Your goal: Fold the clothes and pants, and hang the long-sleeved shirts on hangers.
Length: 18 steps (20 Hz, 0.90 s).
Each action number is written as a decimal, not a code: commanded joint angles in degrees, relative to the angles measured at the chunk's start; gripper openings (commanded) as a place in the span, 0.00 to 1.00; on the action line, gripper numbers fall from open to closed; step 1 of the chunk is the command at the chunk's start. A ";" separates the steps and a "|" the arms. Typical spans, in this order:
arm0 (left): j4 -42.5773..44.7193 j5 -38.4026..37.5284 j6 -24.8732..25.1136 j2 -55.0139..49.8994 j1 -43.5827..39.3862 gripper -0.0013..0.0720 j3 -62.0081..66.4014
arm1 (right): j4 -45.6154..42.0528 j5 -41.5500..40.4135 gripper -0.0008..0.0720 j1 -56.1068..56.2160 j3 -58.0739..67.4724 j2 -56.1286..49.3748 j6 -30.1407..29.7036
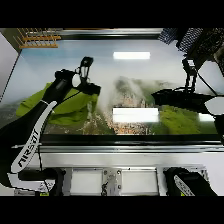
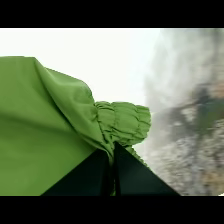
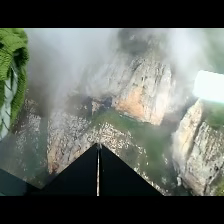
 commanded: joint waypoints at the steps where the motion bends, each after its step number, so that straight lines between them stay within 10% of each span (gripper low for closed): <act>1: -5.33 2.93 -0.13 -0.15 -10.47 0.02 6.03 | -0.28 -2.32 0.05 -2.56 1.03 1.22 -5.33; 3: -5.84 4.39 -0.52 -2.78 -15.78 0.02 8.83 | -2.56 -4.26 0.05 -6.73 1.40 2.64 -5.81; 4: -5.79 4.70 -0.55 -4.39 -17.59 0.18 10.43 | -2.95 -4.55 0.05 -9.33 1.40 3.37 -5.81; 5: -5.66 4.37 -0.57 -5.77 -18.38 0.66 12.09 | -2.84 -4.46 0.05 -12.37 1.40 3.89 -5.40; 6: -5.31 3.08 -1.79 -6.75 -18.08 0.88 13.99 | -2.84 -4.42 0.05 -15.08 1.40 4.20 -4.26; 12: -5.57 -9.14 5.03 -0.46 -0.15 0.87 8.35 | -2.62 2.38 0.05 -20.81 1.38 4.39 -2.82; 18: -6.01 -4.55 26.47 11.72 17.66 0.87 -22.16 | -2.12 5.75 0.05 -18.91 0.13 2.91 -2.82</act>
